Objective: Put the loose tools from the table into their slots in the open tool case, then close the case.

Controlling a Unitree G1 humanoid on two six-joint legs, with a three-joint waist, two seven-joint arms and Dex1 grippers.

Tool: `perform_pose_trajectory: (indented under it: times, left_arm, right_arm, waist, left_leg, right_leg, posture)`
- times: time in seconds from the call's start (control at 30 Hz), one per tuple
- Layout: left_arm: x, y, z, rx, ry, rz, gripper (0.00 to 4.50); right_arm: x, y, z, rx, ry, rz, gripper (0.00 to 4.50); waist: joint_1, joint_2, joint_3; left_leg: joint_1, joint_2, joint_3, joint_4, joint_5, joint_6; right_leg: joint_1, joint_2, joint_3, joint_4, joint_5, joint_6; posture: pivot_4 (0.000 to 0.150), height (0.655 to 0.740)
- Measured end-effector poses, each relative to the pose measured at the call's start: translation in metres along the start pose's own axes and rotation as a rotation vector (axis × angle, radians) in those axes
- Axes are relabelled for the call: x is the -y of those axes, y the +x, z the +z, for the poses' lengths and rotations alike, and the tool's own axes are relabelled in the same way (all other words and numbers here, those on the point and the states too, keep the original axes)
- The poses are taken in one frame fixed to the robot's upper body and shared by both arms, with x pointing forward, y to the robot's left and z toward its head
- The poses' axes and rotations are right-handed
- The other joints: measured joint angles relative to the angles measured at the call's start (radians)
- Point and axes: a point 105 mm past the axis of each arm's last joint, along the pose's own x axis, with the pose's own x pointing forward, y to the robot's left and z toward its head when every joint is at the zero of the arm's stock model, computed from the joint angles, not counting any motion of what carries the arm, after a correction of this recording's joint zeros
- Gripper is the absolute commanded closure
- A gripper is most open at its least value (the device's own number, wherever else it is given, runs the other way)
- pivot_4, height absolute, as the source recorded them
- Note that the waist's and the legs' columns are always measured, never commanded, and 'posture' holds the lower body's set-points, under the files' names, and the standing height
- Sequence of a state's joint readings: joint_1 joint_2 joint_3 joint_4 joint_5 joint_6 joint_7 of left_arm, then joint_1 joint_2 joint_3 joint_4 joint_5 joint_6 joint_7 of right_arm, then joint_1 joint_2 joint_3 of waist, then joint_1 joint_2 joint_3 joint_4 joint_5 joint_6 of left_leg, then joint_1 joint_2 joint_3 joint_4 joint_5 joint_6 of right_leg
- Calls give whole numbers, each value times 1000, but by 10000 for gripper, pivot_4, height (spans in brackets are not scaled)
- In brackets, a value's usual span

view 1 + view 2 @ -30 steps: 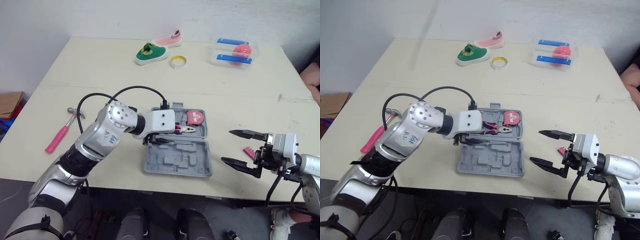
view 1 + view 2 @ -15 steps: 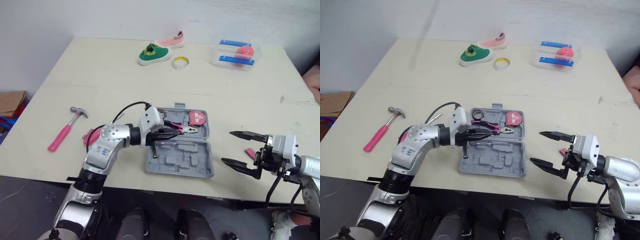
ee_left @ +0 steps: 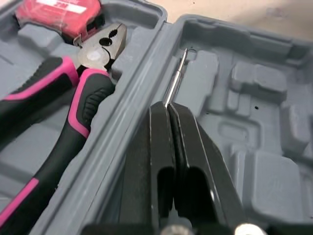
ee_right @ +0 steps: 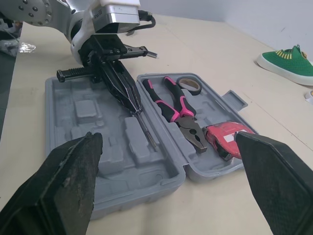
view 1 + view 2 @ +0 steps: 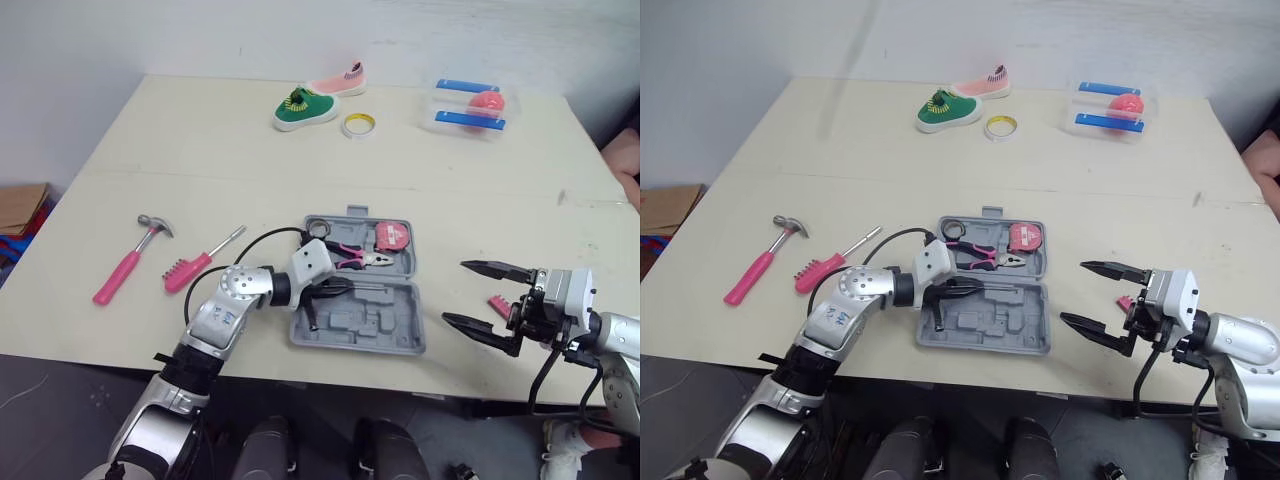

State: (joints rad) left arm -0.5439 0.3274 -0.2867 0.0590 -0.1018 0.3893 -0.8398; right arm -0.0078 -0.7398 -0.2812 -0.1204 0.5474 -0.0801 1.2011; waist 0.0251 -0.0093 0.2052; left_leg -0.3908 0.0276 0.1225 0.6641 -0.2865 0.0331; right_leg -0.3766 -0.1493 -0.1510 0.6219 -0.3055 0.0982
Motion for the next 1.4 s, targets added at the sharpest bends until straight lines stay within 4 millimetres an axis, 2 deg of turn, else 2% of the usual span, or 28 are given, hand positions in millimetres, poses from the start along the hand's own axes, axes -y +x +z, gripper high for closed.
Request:
perform_pose_trajectory:
  times: [0.6, 0.73, 0.87, 0.93, 0.97, 1.0, 1.07, 1.13, 1.17, 1.23, 1.3, 1.33, 1.4]
  left_arm:
    - [2, 0, -9, -178, -72, -19, 44849]
    - [2, -3, -8, -83, -82, 5, 44849]
    - [5, -19, -5, 57, -89, -5, 44849]
    - [3, -44, 8, 171, -56, -12, 44849]
    - [6, -61, 22, 269, -29, -35, 44849]
    - [7, -79, 36, 353, 20, -42, 40006]
    - [1, -109, 43, 380, 92, 27, 33096]
    - [-12, -143, 29, 322, 83, 167, 24611]
    - [-19, -167, 14, 267, 51, 260, 18705]
    - [-24, -188, 1, 225, 22, 339, 12527]
    - [-29, -215, -10, 186, 8, 440, 3060]
    - [-34, -236, -18, 158, -11, 518, 430]
    - [-41, -287, -33, 102, -49, 699, 430]
  right_arm:
    - [-2, -6, -9, -13, 18, -7, 0]
    - [-2, -7, -10, -12, 13, 0, 0]
    - [1, -14, -12, -23, 17, -13, 0]
    - [5, -22, -13, -38, 4, -26, 0]
    - [8, -27, -13, -52, -2, -33, 0]
    - [11, -34, -14, -63, -8, -46, 0]
    - [16, -42, -15, -75, -25, -63, 0]
    - [22, -57, -20, -98, -32, -111, 0]
    - [27, -70, -24, -122, -37, -155, 0]
    - [30, -81, -28, -140, -50, -191, 0]
    - [34, -91, -33, -159, -73, -230, 0]
    - [36, -98, -36, -178, -79, -255, 0]
    - [40, -116, -40, -217, -89, -318, 0]
  waist:
    - [-2, 3, -16]
    - [-3, 5, -18]
    - [-2, 5, -16]
    - [-4, 6, -13]
    - [-5, 6, -13]
    - [-4, 6, -13]
    - [-5, 6, -13]
    - [-8, 7, -12]
    - [-9, 7, -12]
    - [-10, 7, -12]
    - [-9, 7, -11]
    - [-10, 7, -11]
    - [-12, 7, -9]
  left_leg:
    - [4, 3, 0, 0, -5, -3]
    - [4, 4, 1, 0, -5, -3]
    - [1, 4, 1, 0, -4, -3]
    - [1, 4, 1, 0, -4, -3]
    - [1, 4, 1, 0, -5, -3]
    - [1, 4, 1, 0, -5, -3]
    - [2, 4, 1, 0, -5, -3]
    - [2, 4, 1, -1, -5, -3]
    - [2, 4, 1, -1, -5, -3]
    - [2, 4, 1, -1, -6, -1]
    - [2, 4, 1, -1, -9, 2]
    - [2, 4, 1, -1, -10, 2]
    - [1, 5, 1, -2, -10, 1]
  right_leg:
    - [3, 0, 2, -2, -1, -1]
    - [2, -1, 2, -2, -1, -1]
    - [0, -1, 2, -2, -1, -1]
    - [0, -1, 2, -2, -1, -2]
    - [0, -1, 1, -2, -1, -2]
    - [0, -1, 1, -3, -1, -2]
    - [1, -1, 1, -3, -1, -2]
    - [1, -1, 1, -2, -1, -2]
    - [0, 0, 1, -3, -1, -2]
    - [0, 0, 1, -3, -1, -2]
    - [0, -2, 1, -3, -1, -2]
    - [0, -2, 1, -3, -1, -2]
    - [-2, -2, 1, -4, -2, -3]
  posture:
    - [1500, 7400]
    - [1500, 7400]
    - [1500, 7400]
    - [1500, 7400]
    - [1500, 7400]
    - [1500, 7400]
    - [1500, 7400]
    - [1500, 7400]
    - [1500, 7400]
    - [1500, 7400]
    - [1500, 7400]
    - [1500, 7400]
    - [1500, 7400]
